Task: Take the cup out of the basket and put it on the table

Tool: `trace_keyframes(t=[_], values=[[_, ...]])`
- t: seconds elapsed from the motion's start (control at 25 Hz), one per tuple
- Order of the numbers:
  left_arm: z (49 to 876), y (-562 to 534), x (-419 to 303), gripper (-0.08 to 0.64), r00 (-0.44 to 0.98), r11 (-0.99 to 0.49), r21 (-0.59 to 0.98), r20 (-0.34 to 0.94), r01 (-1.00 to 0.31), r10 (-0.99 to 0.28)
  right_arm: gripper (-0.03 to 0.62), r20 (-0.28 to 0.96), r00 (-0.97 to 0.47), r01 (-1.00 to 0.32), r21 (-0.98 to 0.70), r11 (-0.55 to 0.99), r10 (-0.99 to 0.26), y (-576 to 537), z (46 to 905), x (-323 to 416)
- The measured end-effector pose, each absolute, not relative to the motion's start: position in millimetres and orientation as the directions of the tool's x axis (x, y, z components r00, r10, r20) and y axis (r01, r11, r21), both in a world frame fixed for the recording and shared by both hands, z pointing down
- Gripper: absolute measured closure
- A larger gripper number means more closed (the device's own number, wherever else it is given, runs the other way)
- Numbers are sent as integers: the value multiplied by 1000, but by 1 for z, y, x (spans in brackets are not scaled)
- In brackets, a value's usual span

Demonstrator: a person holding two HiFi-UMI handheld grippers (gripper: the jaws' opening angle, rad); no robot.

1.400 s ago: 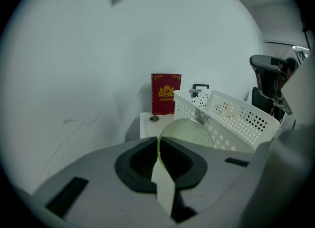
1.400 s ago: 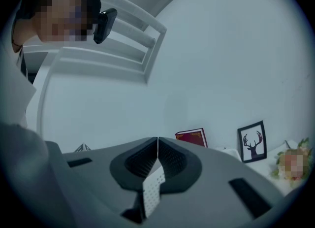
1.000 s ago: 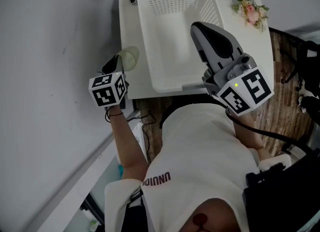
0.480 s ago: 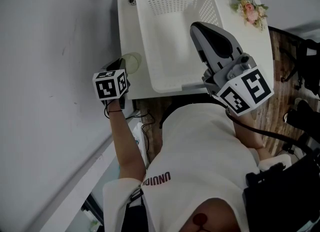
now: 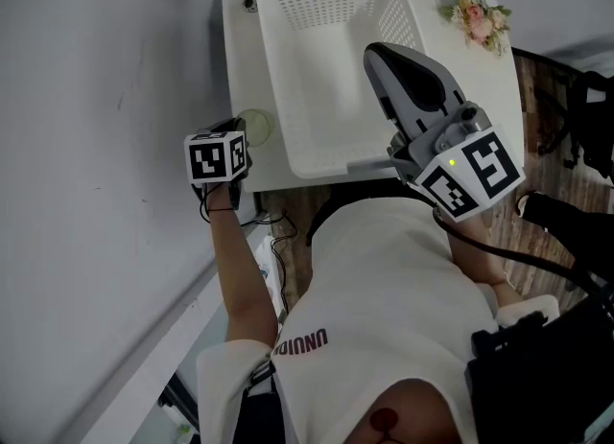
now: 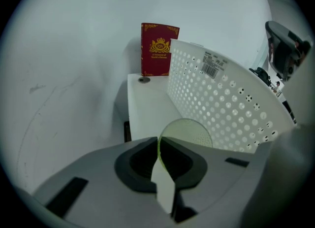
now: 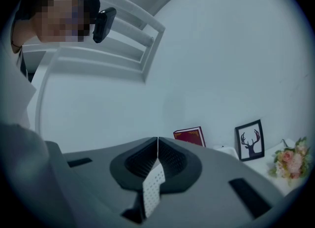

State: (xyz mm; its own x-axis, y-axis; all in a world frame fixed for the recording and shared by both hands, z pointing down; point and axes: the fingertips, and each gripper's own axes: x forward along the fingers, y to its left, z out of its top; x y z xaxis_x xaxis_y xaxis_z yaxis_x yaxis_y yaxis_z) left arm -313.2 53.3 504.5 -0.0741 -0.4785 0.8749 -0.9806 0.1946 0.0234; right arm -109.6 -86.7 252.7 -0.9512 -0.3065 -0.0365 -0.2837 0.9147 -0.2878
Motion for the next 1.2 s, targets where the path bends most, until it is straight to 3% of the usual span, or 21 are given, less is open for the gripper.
trace_keyframes(t=[1.2], values=[[532,54,-311,531,-6,162,52,940,-985,-341,572,-23,-940,-318,-291,902,-339,-95,255,-108]])
